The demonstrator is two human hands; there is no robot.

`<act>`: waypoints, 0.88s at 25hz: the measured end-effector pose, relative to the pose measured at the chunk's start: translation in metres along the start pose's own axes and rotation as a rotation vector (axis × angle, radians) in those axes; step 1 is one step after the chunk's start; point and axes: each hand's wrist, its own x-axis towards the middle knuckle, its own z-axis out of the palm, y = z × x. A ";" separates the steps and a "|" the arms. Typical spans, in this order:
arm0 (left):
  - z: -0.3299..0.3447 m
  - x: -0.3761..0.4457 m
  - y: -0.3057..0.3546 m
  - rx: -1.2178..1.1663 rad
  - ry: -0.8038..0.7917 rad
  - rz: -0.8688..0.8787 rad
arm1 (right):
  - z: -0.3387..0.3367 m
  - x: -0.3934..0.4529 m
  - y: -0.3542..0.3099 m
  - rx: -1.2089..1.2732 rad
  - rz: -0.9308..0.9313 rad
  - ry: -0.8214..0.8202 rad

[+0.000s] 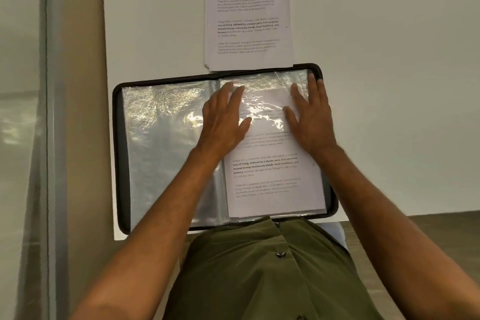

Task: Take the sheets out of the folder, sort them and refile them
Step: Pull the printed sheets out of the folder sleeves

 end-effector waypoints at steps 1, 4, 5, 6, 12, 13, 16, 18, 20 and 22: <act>-0.004 0.010 0.000 -0.009 0.012 0.001 | -0.001 0.000 0.001 0.008 -0.015 0.004; -0.014 0.036 -0.003 -0.005 0.081 0.041 | -0.005 -0.003 0.000 0.054 -0.028 0.004; -0.016 0.043 -0.005 0.011 0.106 0.069 | -0.007 -0.004 -0.003 0.077 -0.025 0.007; -0.017 0.050 -0.007 0.021 0.126 0.093 | -0.009 -0.006 -0.006 0.104 -0.026 0.019; -0.033 0.063 -0.012 -0.179 0.029 0.090 | -0.034 -0.026 -0.029 0.484 0.061 0.043; -0.036 0.062 -0.012 -0.225 0.021 0.096 | -0.038 -0.028 -0.033 0.593 0.130 0.041; -0.039 0.061 -0.018 -0.315 0.006 0.084 | -0.043 -0.036 -0.040 0.743 0.298 0.085; -0.042 0.062 -0.019 -0.315 0.011 0.077 | -0.042 -0.042 -0.042 0.759 0.365 0.071; -0.045 0.064 -0.015 -0.294 -0.037 0.070 | -0.042 -0.045 -0.043 0.776 0.401 0.043; -0.046 0.065 -0.010 -0.263 -0.097 0.072 | -0.042 -0.045 -0.044 0.791 0.411 0.041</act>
